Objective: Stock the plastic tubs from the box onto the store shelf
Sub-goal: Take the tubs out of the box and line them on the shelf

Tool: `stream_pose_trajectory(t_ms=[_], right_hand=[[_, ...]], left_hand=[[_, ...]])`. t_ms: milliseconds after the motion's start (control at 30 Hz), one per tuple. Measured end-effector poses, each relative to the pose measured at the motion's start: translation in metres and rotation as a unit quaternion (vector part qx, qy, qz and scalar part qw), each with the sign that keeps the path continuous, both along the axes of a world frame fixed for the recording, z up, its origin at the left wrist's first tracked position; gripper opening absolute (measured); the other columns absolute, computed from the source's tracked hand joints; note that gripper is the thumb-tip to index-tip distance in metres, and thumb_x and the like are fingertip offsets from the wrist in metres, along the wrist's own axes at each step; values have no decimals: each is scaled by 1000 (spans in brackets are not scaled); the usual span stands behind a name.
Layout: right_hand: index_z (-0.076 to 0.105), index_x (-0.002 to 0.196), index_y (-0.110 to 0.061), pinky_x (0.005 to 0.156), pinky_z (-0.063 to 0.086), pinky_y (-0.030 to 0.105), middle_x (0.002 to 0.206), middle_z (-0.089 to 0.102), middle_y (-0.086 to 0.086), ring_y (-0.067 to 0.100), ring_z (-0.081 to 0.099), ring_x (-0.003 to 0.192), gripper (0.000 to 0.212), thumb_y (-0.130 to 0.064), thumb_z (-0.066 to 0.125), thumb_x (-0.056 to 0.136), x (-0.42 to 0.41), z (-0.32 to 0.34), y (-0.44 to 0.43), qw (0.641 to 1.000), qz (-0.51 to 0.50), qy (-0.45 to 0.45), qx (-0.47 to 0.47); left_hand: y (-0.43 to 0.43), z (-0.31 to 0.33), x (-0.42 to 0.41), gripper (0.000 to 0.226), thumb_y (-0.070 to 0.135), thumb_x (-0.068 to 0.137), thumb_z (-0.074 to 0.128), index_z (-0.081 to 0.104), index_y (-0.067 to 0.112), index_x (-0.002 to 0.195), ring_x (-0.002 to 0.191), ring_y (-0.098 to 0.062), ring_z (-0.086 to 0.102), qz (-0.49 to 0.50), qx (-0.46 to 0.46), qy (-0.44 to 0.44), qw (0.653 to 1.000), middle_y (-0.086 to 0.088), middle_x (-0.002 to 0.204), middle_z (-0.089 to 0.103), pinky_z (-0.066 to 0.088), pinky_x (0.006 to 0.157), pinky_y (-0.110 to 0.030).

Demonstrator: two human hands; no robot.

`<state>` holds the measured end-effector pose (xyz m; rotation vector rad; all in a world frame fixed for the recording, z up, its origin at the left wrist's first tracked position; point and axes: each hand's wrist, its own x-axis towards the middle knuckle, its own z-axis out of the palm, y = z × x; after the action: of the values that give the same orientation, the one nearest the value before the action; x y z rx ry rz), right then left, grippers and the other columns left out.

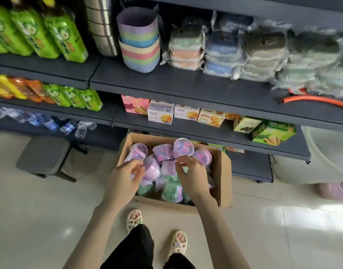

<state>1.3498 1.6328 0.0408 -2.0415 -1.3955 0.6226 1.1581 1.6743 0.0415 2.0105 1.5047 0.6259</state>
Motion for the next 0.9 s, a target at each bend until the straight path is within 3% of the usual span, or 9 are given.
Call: stream_pose_trajectory(t_ms=[100, 233, 567, 767, 833, 900], right_hand=[[68, 102, -9, 73, 49, 34, 102, 70, 10, 28, 65, 91, 17, -16, 59, 90, -23, -16, 21, 1000, -13, 15, -12], [67, 107, -7, 78, 52, 40, 105, 67, 12, 29, 63, 93, 20, -15, 57, 91, -57, -53, 61, 998, -27, 30, -58], [59, 121, -5, 86, 52, 41, 116, 65, 14, 29, 63, 100, 32, -12, 58, 90, -112, -172, 117, 954, -181, 129, -203], [47, 134, -8, 87, 41, 29, 128, 59, 17, 30, 56, 114, 50, -16, 63, 88, -118, -248, 123, 917, -248, 189, -249], [40, 140, -9, 94, 39, 29, 136, 53, 16, 30, 50, 123, 58, -19, 64, 88, -119, -270, 125, 917, -245, 196, -246], [34, 145, -9, 106, 37, 38, 145, 44, 14, 29, 42, 132, 63, -19, 63, 89, -119, -288, 127, 919, -238, 207, -237]], left_hand=[[20, -15, -26, 13, 16, 85, 65, 68, 17, 98, 75, -9, 65, 10, -39, -29, 999, 5, 84, 72, 49, 63, -23], [54, -52, -61, 13, 13, 87, 63, 66, 14, 100, 80, -14, 65, 15, -126, -59, 990, 3, 87, 70, 54, 74, -33], [132, -171, -90, 27, 15, 88, 62, 59, 6, 113, 86, -16, 57, 15, -310, 3, 951, -7, 104, 64, 42, 73, -21], [134, -247, -87, 48, 29, 88, 62, 48, 7, 128, 114, -27, 50, 49, -387, 67, 918, -14, 126, 53, 36, 81, -23], [133, -267, -84, 56, 31, 89, 61, 40, 8, 135, 120, -29, 46, 58, -403, 75, 910, -14, 132, 48, 38, 89, -28], [131, -282, -81, 58, 31, 89, 60, 38, 9, 137, 121, -27, 44, 47, -397, 76, 913, -12, 134, 48, 36, 90, -26]])
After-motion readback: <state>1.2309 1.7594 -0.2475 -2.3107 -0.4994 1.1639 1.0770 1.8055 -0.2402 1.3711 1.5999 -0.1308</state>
